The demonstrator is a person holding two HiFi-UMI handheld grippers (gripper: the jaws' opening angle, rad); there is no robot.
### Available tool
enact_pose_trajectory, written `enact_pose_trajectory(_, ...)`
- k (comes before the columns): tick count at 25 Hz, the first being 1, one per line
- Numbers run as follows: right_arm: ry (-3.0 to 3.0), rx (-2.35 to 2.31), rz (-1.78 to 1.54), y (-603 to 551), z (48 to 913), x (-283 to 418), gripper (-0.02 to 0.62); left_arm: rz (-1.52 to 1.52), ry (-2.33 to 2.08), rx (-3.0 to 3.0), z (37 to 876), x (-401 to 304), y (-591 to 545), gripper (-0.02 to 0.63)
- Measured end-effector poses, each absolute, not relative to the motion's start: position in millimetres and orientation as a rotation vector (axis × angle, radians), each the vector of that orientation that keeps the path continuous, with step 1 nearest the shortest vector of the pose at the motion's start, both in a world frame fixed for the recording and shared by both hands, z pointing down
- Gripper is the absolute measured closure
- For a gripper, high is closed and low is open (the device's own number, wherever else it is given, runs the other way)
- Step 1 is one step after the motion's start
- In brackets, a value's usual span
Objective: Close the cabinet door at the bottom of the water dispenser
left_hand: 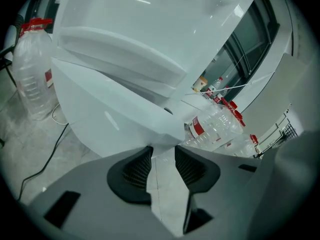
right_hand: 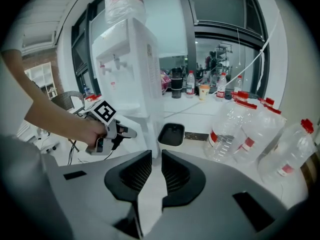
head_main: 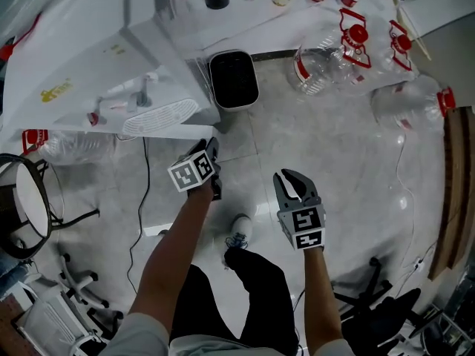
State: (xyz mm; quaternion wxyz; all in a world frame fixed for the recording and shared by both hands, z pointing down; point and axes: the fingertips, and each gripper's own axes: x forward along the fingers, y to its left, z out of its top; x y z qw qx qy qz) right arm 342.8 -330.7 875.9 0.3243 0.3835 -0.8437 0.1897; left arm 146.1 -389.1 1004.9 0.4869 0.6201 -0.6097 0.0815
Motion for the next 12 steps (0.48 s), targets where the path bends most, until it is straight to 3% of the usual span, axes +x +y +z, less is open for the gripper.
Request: enact_pose_trajectory(12,-2.203,0.994,0.506,-357,890,367,0.505,0.281,-1.566,1.593,1010,136,-466,0.448)
